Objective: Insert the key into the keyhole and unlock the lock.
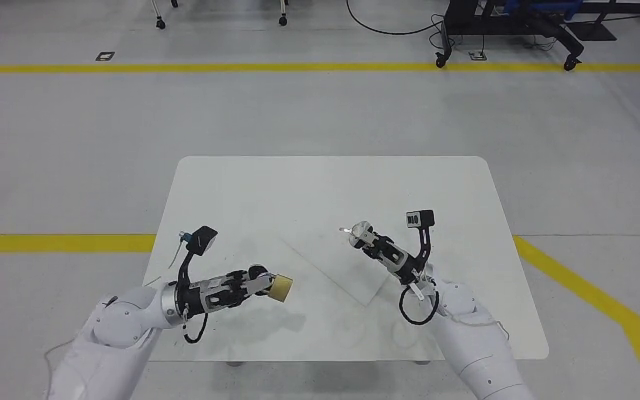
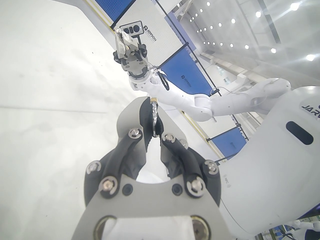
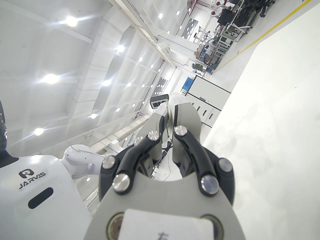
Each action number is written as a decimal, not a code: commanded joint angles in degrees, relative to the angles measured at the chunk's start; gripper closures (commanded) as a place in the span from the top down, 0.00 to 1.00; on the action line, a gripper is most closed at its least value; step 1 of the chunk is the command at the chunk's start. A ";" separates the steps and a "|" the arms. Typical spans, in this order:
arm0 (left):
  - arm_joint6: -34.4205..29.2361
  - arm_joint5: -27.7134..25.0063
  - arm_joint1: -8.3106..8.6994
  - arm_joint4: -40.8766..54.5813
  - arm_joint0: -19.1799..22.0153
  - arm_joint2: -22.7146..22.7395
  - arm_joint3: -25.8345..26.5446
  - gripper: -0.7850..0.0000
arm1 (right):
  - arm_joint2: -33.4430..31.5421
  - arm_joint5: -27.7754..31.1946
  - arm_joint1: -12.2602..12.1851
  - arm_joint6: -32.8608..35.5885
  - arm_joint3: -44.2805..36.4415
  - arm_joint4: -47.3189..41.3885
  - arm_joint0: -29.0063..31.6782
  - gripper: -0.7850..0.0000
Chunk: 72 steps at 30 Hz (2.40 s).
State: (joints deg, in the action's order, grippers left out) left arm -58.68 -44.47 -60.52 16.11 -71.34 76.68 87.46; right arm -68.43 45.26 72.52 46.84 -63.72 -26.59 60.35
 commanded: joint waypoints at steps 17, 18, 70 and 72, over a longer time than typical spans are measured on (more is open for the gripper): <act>-8.30 17.06 -10.11 39.08 26.18 -22.90 -39.57 0.00 | 6.77 -7.65 2.75 -9.97 2.64 2.46 -4.89 0.00; -8.28 15.88 -10.60 39.00 26.87 -23.46 -40.90 0.00 | 6.93 -7.53 2.94 -10.81 2.69 1.91 -4.94 0.00; 21.47 -6.78 -13.19 -2.24 27.19 -23.89 -40.85 0.00 | 8.04 -25.49 7.20 -4.21 6.03 -12.92 -7.08 0.00; 22.04 -6.57 -13.28 -2.63 27.08 -23.88 -40.72 0.00 | 7.95 -25.53 7.15 -3.64 5.53 -12.48 -6.69 0.00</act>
State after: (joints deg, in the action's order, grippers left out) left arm -36.94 -51.16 -73.75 13.67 -44.20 52.80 46.65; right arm -60.43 19.75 79.70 42.91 -57.92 -39.32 53.45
